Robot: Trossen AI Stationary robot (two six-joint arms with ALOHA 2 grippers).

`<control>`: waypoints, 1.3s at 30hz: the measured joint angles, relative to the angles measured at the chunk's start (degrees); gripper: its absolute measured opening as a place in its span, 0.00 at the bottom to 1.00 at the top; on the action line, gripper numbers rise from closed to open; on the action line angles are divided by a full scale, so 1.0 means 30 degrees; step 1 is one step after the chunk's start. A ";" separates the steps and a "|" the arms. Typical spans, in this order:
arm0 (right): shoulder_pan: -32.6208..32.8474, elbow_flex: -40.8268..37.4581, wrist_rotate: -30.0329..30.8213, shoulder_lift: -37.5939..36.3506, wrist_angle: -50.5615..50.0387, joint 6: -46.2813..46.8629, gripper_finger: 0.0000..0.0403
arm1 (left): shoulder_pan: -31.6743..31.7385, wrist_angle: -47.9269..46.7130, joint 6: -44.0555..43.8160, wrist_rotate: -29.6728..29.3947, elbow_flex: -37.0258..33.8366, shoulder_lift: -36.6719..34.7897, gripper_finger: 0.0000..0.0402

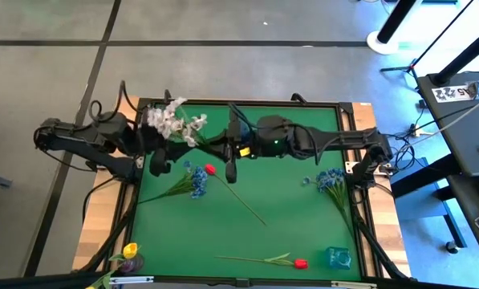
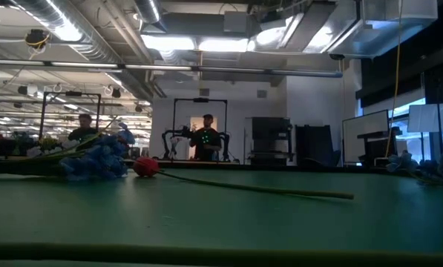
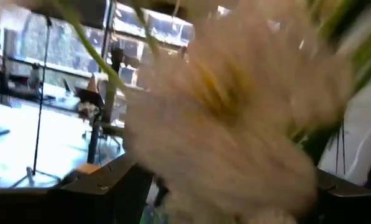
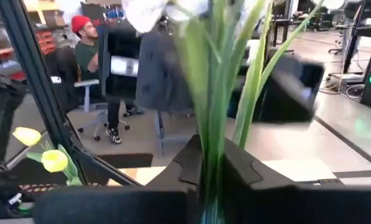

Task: Sort flowers into vase by color
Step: Put the right white flowers into the purple vase

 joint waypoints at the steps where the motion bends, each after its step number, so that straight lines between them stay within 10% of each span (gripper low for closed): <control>1: 0.0002 0.0000 -0.0002 0.0014 -0.0058 -0.0022 0.11 | 0.0013 0.0074 0.0004 -0.0114 0.0000 0.0040 0.65; 6: 0.0104 0.0000 0.0006 0.0043 -0.0115 -0.0016 0.19 | -0.0013 0.0000 -0.1193 -0.0693 0.0000 0.0493 0.56; 14: 0.0088 0.0000 -0.0156 -0.0021 -0.0205 0.0503 0.42 | -0.0252 -0.0439 -0.1497 -0.0784 0.0000 0.0184 0.04; 26: 0.1568 -0.0007 -0.1297 -0.1413 -0.2584 0.0459 0.56 | -0.1705 -0.5365 -0.1059 0.4347 0.0000 -0.5572 0.02; 39: 0.4183 -0.0003 0.6396 -0.1420 -0.2127 0.3030 0.51 | -0.5154 -0.8045 -0.3066 1.2288 0.0006 -0.5257 0.02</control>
